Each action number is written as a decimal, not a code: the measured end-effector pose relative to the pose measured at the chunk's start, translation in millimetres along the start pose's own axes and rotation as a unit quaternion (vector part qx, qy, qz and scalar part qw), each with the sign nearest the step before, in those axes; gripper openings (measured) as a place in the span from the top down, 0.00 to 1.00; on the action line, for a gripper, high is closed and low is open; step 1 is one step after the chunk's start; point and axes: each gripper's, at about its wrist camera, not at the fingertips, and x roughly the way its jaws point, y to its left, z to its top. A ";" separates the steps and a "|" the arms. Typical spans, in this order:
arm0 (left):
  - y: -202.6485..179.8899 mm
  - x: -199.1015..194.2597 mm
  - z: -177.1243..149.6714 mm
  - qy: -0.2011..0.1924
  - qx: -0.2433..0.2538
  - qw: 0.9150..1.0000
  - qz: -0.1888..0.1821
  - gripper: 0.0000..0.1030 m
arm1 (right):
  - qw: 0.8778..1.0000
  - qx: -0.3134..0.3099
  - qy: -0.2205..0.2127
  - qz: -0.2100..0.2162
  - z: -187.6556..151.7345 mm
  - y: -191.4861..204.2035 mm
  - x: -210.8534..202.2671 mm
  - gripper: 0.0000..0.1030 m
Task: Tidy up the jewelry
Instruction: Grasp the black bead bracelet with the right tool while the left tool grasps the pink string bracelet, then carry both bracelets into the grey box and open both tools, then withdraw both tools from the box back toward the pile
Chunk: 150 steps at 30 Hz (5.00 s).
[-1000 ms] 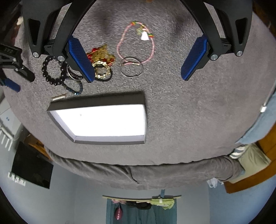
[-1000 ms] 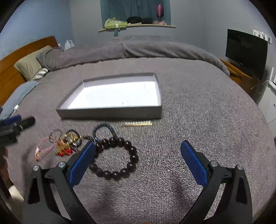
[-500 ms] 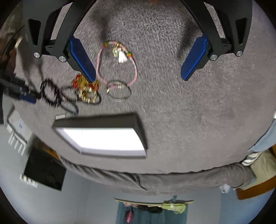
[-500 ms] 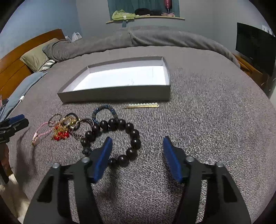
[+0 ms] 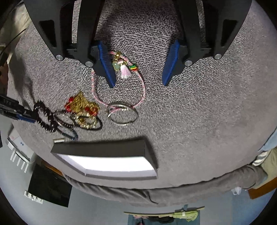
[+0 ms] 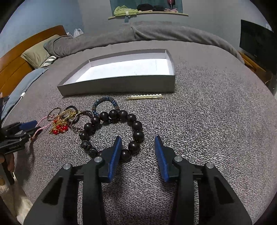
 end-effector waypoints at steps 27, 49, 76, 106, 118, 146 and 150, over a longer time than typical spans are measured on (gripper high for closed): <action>-17.3 -86.1 25.1 -0.113 0.050 0.992 0.008 0.94 | 0.993 0.001 -0.117 0.003 25.2 8.4 -57.8 0.86; -13.2 38.3 201.9 -0.115 0.047 0.992 -0.004 0.94 | 0.987 0.045 -0.153 0.010 173.7 -19.7 25.4 0.86; 10.0 138.8 207.6 0.008 0.055 0.997 0.044 0.75 | 0.997 0.062 -0.047 -0.016 174.5 -34.3 114.8 0.81; -8.0 6.8 159.0 -0.098 0.014 0.994 0.054 0.12 | 0.990 0.034 -0.136 -0.035 135.3 0.6 -2.9 0.05; -19.8 -36.4 122.0 -0.144 0.010 0.988 0.051 0.11 | 0.987 0.051 -0.144 -0.043 99.1 -1.9 -29.4 0.05; -18.5 9.5 30.8 -0.097 0.048 0.993 0.042 0.10 | 0.992 0.034 -0.092 -0.074 35.4 -29.0 -2.4 0.05; -18.5 18.5 29.9 -0.083 0.045 0.994 0.052 0.10 | 0.994 0.024 -0.076 -0.076 31.4 -26.6 7.3 0.05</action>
